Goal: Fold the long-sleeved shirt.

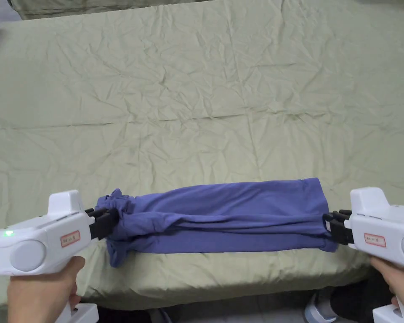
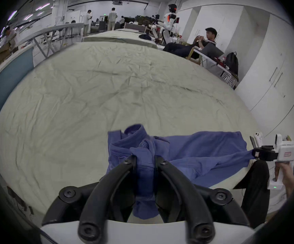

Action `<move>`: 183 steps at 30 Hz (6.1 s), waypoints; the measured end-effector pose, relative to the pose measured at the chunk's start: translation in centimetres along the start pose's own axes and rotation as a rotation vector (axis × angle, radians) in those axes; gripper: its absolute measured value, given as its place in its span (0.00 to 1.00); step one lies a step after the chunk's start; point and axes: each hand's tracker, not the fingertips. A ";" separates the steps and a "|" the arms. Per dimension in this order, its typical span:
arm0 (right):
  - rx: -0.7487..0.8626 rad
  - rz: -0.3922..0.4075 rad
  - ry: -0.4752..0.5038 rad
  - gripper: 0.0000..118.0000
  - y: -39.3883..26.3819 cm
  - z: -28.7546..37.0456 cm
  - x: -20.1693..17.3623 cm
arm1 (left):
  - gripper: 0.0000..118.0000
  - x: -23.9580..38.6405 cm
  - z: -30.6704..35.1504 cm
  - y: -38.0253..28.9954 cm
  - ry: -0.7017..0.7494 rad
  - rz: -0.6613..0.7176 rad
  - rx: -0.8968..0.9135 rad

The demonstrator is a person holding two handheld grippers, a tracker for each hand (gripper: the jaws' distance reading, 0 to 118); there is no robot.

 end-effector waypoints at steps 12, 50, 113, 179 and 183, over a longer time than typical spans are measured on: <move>-0.123 0.012 0.005 0.11 0.3 -1.7 0.5 | 0.33 -0.1 -0.7 -1.0 0.038 -0.002 -0.053; 0.277 0.129 0.069 0.01 3.3 8.5 -9.8 | 0.01 -5.7 7.8 2.9 -0.310 0.171 -0.059; 0.164 0.022 0.067 0.01 4.0 2.8 -8.0 | 0.29 -11.6 -3.8 8.2 -0.122 0.121 -0.303; 0.231 -0.176 0.038 0.01 0.9 5.5 -1.5 | 0.01 19.0 -1.5 7.4 -0.414 -0.252 -0.046; 0.234 -0.162 0.045 0.01 1.0 5.7 -2.3 | 0.01 17.1 -2.2 5.0 -0.308 -0.273 -0.068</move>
